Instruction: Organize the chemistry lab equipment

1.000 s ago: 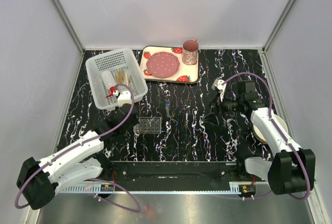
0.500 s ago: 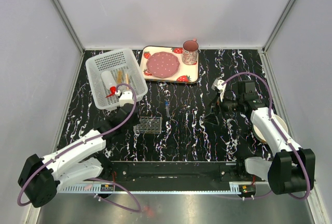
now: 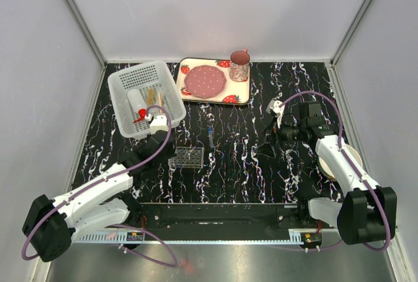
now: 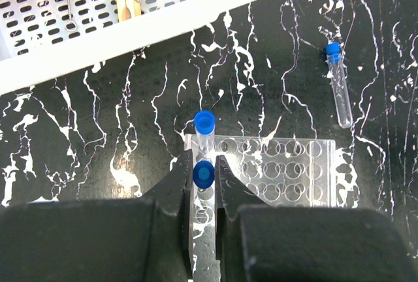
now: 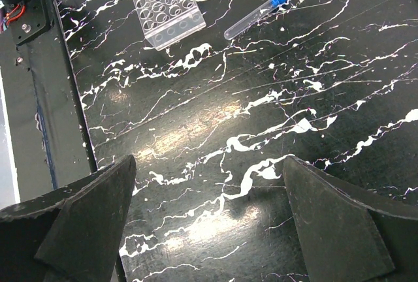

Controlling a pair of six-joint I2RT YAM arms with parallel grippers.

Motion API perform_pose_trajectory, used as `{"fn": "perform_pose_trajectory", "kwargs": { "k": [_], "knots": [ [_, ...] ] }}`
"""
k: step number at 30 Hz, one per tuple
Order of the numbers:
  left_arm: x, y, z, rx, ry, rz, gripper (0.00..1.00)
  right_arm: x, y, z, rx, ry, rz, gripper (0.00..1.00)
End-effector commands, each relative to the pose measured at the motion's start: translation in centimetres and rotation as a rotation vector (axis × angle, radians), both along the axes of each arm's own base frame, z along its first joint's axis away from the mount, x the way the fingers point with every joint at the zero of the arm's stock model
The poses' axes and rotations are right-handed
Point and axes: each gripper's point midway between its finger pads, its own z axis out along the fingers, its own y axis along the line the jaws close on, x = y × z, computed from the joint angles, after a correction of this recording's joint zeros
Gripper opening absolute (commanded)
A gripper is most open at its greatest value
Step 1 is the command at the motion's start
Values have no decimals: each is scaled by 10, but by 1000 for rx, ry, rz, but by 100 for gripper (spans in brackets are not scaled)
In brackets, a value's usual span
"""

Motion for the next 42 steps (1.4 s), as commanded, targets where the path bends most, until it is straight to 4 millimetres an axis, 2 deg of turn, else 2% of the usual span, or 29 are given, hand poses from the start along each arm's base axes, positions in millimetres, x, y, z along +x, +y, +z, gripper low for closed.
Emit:
{"fn": "perform_pose_trajectory", "kwargs": {
  "k": [1,10,19,27,37,42],
  "knots": [
    [0,0,8,-4,-9,-13,5,0,-1,1,-2,-5,8,100],
    [-1,-2,4,10,7,-27,6,0,-1,1,-1,-6,8,100],
    [7,-9,-4,43,17,-50,7,0,-1,1,-4,-9,9,100],
    [8,-10,-12,51,33,-51,14,0,-1,1,-7,-11,8,100],
    [4,-4,4,30,9,-39,27,1,-2,0,-10,-7,9,100],
    [2,-2,9,28,2,-37,28,1,-2,-2,-12,-6,5,100]
  ]
}}
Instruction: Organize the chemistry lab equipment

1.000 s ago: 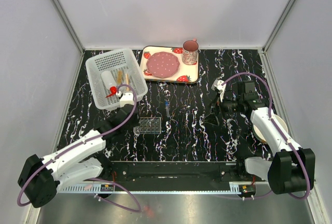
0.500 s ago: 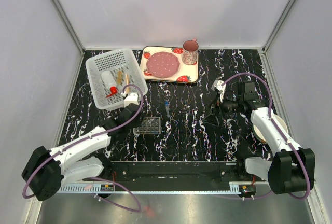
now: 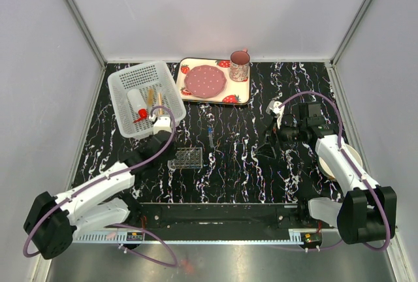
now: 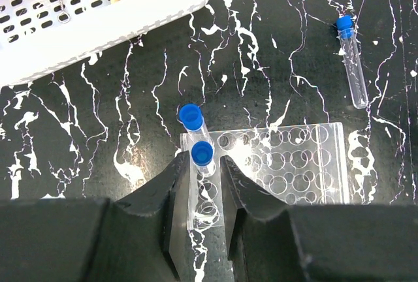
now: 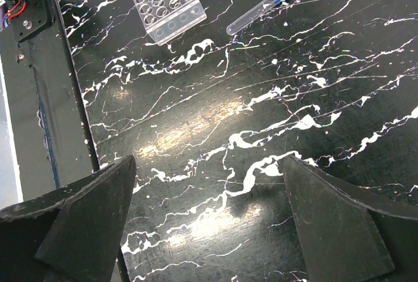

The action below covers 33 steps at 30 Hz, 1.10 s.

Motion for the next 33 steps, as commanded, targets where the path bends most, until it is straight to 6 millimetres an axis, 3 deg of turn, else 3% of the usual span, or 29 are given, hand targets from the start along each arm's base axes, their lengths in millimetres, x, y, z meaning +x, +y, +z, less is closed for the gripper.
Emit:
{"fn": "perform_pose_trajectory", "kwargs": {
  "k": [1,5,10,13,18,23,24,26,33],
  "knots": [
    [7,-2,23,-34,-49,11,29,3,-1,1,-6,-18,2,100],
    [7,-2,30,-47,-58,12,31,4,-2,1,-6,-19,1,100],
    [7,-1,54,-80,-102,14,40,5,-3,1,-8,-16,-6,100],
    [4,3,70,-108,-133,28,58,6,-4,1,-7,-10,-15,100],
    [-6,14,90,-185,-198,52,98,21,-7,6,-10,68,-121,100],
    [-19,27,106,-270,-258,71,99,75,-34,11,-116,121,-429,100],
    [-25,32,109,-292,-275,75,99,86,-51,3,-182,162,-561,100],
    [-30,37,112,-321,-294,85,99,104,-63,1,-245,195,-635,100],
    [-53,56,116,-405,-340,110,99,128,-100,-28,-408,301,-772,90]
  ]
}}
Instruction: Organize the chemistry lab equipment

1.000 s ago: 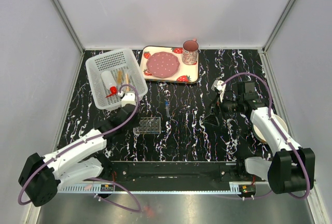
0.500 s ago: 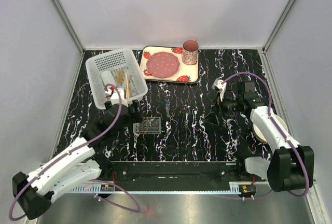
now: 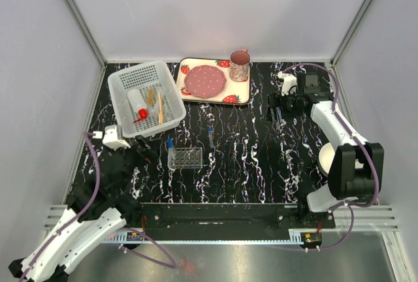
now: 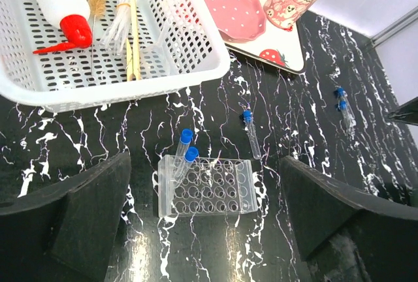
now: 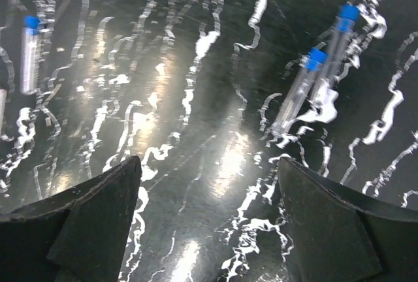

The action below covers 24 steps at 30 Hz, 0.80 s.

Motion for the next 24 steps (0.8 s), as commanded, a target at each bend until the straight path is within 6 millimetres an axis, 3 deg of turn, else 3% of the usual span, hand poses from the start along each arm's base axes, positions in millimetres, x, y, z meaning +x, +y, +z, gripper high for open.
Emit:
{"fn": "perform_pose_trajectory", "kwargs": {
  "k": [1,3,4,6,7,8,10,12,19,24],
  "knots": [
    [-11,13,-4,-36,1,30,99,18,-38,-8,-126,64,-159,87],
    [-14,13,-5,-51,-1,24,99,25,-48,-20,-165,104,-172,81],
    [-14,12,-2,-53,-10,15,99,36,-56,-14,-171,89,-187,76],
    [-14,11,-1,-52,-16,7,99,41,-64,-28,-190,146,-186,71],
    [-14,11,-1,-44,-14,8,99,50,-64,-23,-195,133,-180,68],
    [-13,10,-2,-38,-8,5,99,54,-77,-33,-205,163,-191,62],
    [-12,8,-3,-33,-4,-4,99,60,-81,-35,-221,178,-182,56],
    [-12,5,-5,-22,6,-17,99,61,-82,-49,-234,225,-165,49],
    [-10,1,-8,-8,15,-29,99,72,-77,-75,-210,302,-128,43],
    [-9,0,-9,-2,21,-31,99,76,-70,-81,-177,326,-112,43]
  ]
}}
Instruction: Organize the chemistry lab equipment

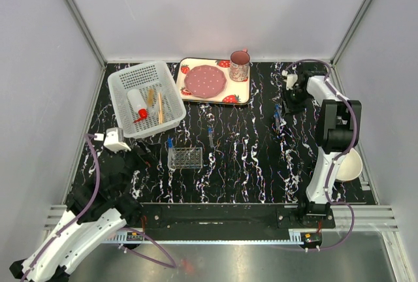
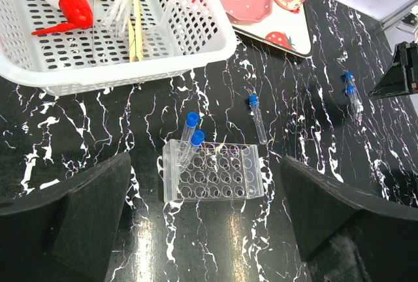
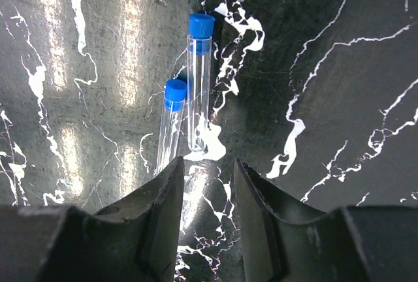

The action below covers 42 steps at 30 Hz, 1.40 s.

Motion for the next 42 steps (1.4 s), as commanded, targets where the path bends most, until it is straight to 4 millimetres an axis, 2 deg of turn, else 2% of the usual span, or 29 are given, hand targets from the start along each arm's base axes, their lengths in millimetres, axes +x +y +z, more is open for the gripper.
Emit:
{"fn": "perform_pose_trajectory", "kwargs": {
  "k": [1,13,24,32,42],
  "knots": [
    [4,-5,5,0,-18,-18,99,8,9,7,40,-2,30,42],
    [4,-6,3,9,-11,-20,99,14,12,-8,60,43,26,43],
    [4,-7,4,6,-13,-24,99,13,1,-21,1,68,9,40],
    [3,-10,6,-2,-17,-44,99,14,-8,-29,-52,73,-8,30],
    [-4,-40,21,-112,-29,-180,99,11,-8,-37,-51,63,0,15]
  ]
}}
